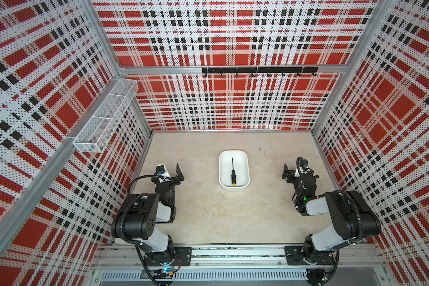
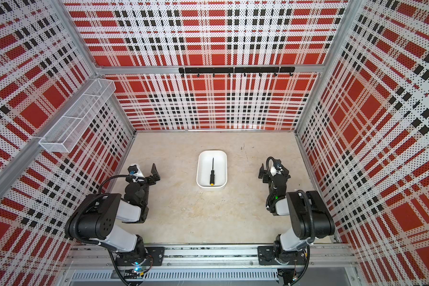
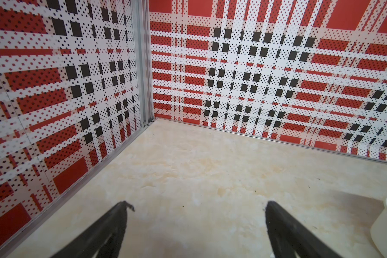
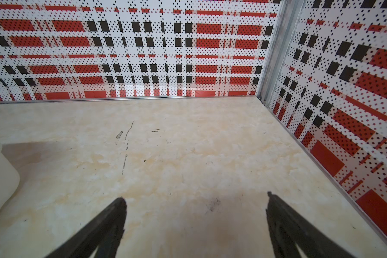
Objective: Put the screwdriver in the bin
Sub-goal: Reset both arms
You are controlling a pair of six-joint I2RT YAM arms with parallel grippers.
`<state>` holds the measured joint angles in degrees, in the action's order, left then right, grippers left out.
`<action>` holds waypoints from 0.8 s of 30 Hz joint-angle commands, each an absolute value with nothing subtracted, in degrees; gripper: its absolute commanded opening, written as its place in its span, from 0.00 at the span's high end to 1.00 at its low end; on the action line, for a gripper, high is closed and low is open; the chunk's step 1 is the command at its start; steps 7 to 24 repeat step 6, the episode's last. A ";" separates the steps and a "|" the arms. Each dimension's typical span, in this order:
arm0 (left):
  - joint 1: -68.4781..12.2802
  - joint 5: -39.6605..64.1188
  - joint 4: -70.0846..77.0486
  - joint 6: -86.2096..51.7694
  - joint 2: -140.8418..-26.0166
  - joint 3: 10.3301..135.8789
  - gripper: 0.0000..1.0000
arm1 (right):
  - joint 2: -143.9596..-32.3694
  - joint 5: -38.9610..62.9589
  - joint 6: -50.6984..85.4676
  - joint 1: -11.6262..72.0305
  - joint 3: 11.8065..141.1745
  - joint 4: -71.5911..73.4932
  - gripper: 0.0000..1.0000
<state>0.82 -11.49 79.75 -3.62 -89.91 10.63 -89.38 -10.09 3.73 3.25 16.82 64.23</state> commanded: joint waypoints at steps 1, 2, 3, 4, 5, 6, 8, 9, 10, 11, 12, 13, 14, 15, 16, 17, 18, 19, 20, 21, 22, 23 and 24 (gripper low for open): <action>0.88 -12.39 81.95 -3.56 -90.15 10.99 0.02 | -90.22 -10.23 3.45 2.92 16.74 66.29 0.00; 0.97 -12.39 81.99 -3.53 -90.12 10.99 0.02 | -90.22 -10.20 3.51 2.91 16.70 66.37 0.00; 0.97 -12.39 81.97 -3.52 -90.16 10.99 0.02 | -90.12 -10.20 3.51 2.90 16.62 66.53 0.00; 0.97 -12.44 81.99 -3.52 -90.17 10.99 0.02 | -90.04 -10.20 3.50 2.94 16.56 66.53 0.00; 0.91 -12.39 82.01 -3.56 -90.18 10.99 0.02 | -90.00 -10.26 3.44 2.85 16.37 66.85 0.00; 0.97 -12.44 81.93 -3.52 -90.16 10.99 0.02 | -90.04 -10.30 3.42 2.97 16.39 66.75 0.00; 0.97 -12.44 81.93 -3.52 -90.16 10.99 0.02 | -90.04 -10.30 3.42 2.97 16.39 66.75 0.00; 0.97 -12.44 81.93 -3.52 -90.16 10.99 0.02 | -90.04 -10.30 3.42 2.97 16.39 66.75 0.00; 0.97 -12.44 81.93 -3.52 -90.16 10.99 0.02 | -90.04 -10.30 3.42 2.97 16.39 66.75 0.00; 0.97 -12.44 81.93 -3.52 -90.16 10.99 0.02 | -90.04 -10.30 3.42 2.97 16.39 66.75 0.00; 0.97 -12.44 81.93 -3.52 -90.16 10.99 0.02 | -90.04 -10.30 3.42 2.97 16.39 66.75 0.00; 0.97 -12.44 81.93 -3.52 -90.16 10.99 0.02 | -90.04 -10.30 3.42 2.97 16.39 66.75 0.00; 0.97 -12.44 81.93 -3.52 -90.16 10.99 0.02 | -90.04 -10.30 3.42 2.97 16.39 66.75 0.00; 0.97 -12.44 81.93 -3.52 -90.16 10.99 0.02 | -90.04 -10.30 3.42 2.97 16.39 66.75 0.00; 0.97 -12.44 81.93 -3.52 -90.16 10.99 0.02 | -90.04 -10.30 3.42 2.97 16.39 66.75 0.00; 0.97 -12.44 81.93 -3.52 -90.16 10.99 0.02 | -90.04 -10.30 3.42 2.97 16.39 66.75 0.00; 0.97 -12.44 81.93 -3.52 -90.16 10.99 0.02 | -90.04 -10.30 3.42 2.97 16.39 66.75 0.00; 0.97 -12.44 81.93 -3.52 -90.16 10.99 0.02 | -90.04 -10.30 3.42 2.97 16.39 66.75 0.00; 0.97 -12.44 81.93 -3.52 -90.16 10.99 0.02 | -90.04 -10.30 3.42 2.97 16.39 66.75 0.00; 0.97 -12.44 81.93 -3.52 -90.16 10.99 0.02 | -90.04 -10.30 3.42 2.97 16.39 66.75 0.00; 0.97 -12.44 81.93 -3.52 -90.16 10.99 0.02 | -90.04 -10.30 3.42 2.97 16.39 66.75 0.00; 0.97 -12.44 81.93 -3.52 -90.16 10.99 0.02 | -90.04 -10.30 3.42 2.97 16.39 66.75 0.00; 0.97 -12.44 81.93 -3.52 -90.16 10.99 0.02 | -90.04 -10.30 3.42 2.97 16.39 66.75 0.00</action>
